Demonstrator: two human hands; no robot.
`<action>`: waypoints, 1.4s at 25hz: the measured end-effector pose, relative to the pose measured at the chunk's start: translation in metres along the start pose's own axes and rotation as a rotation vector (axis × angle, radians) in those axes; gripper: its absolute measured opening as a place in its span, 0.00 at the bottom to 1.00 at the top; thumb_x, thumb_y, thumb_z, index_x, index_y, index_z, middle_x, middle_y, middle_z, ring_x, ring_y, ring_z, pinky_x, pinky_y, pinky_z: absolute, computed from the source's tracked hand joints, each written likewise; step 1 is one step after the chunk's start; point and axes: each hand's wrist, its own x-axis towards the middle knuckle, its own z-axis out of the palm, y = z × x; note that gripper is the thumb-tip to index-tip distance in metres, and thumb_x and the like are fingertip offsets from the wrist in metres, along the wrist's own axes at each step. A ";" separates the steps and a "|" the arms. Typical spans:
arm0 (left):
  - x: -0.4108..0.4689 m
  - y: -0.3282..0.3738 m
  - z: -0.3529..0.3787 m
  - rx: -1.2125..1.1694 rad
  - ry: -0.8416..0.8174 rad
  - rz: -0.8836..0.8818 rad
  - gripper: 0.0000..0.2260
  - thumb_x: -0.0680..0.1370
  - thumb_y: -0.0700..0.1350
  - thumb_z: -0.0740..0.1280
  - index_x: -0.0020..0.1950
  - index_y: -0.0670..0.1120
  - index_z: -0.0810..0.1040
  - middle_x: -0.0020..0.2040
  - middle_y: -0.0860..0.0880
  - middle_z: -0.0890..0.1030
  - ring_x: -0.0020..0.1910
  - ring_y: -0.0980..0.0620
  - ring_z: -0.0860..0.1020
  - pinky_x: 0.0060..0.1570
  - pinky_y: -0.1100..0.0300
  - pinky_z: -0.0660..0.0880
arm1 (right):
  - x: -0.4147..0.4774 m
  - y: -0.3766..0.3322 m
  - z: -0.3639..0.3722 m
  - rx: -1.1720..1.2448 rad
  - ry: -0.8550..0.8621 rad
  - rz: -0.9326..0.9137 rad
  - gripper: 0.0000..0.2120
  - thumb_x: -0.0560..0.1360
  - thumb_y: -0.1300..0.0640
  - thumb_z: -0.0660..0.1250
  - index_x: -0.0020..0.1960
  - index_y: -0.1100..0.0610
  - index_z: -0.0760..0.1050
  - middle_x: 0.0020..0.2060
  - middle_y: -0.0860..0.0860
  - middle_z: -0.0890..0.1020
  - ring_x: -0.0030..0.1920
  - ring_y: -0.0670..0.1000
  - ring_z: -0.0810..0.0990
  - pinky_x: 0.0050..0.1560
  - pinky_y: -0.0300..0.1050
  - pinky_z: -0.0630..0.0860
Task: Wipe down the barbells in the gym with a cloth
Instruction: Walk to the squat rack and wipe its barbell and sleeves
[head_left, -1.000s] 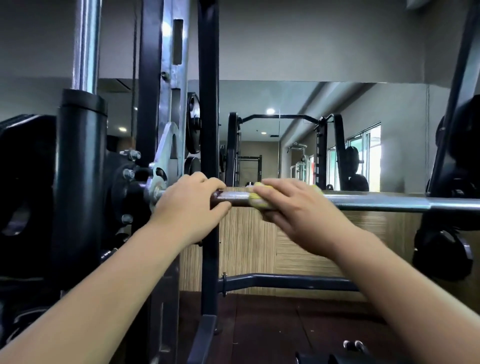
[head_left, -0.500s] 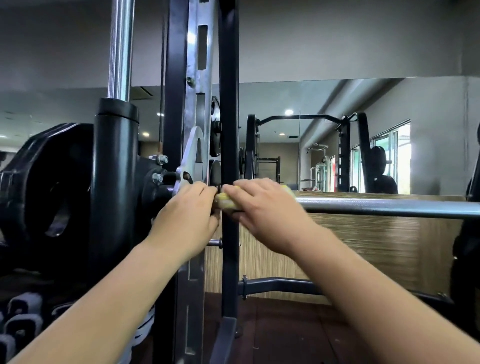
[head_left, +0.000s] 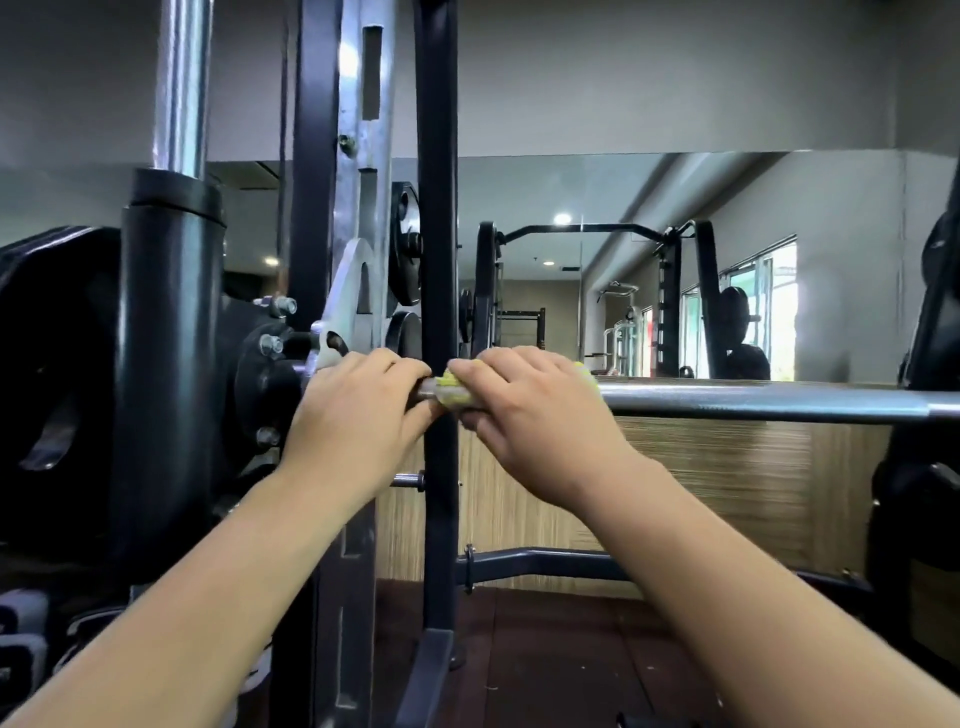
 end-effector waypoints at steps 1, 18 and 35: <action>0.001 0.003 -0.002 0.001 -0.006 -0.002 0.21 0.77 0.64 0.56 0.62 0.56 0.76 0.54 0.55 0.79 0.55 0.50 0.77 0.53 0.50 0.72 | -0.016 0.018 -0.007 -0.014 0.020 0.003 0.22 0.78 0.47 0.67 0.71 0.51 0.74 0.61 0.51 0.81 0.61 0.57 0.79 0.62 0.56 0.74; 0.036 0.152 0.006 -0.222 -0.104 0.193 0.15 0.79 0.63 0.57 0.61 0.60 0.75 0.53 0.57 0.79 0.55 0.52 0.76 0.48 0.53 0.72 | -0.117 0.146 -0.074 -0.029 -0.078 0.278 0.23 0.80 0.41 0.58 0.70 0.51 0.75 0.62 0.51 0.82 0.62 0.55 0.77 0.66 0.55 0.72; 0.085 0.139 -0.009 -0.584 -0.579 0.009 0.12 0.72 0.61 0.64 0.52 0.58 0.77 0.46 0.60 0.76 0.52 0.58 0.73 0.49 0.56 0.74 | -0.048 0.121 -0.081 0.180 -0.400 0.470 0.12 0.78 0.48 0.64 0.55 0.51 0.81 0.48 0.49 0.84 0.49 0.57 0.81 0.49 0.56 0.77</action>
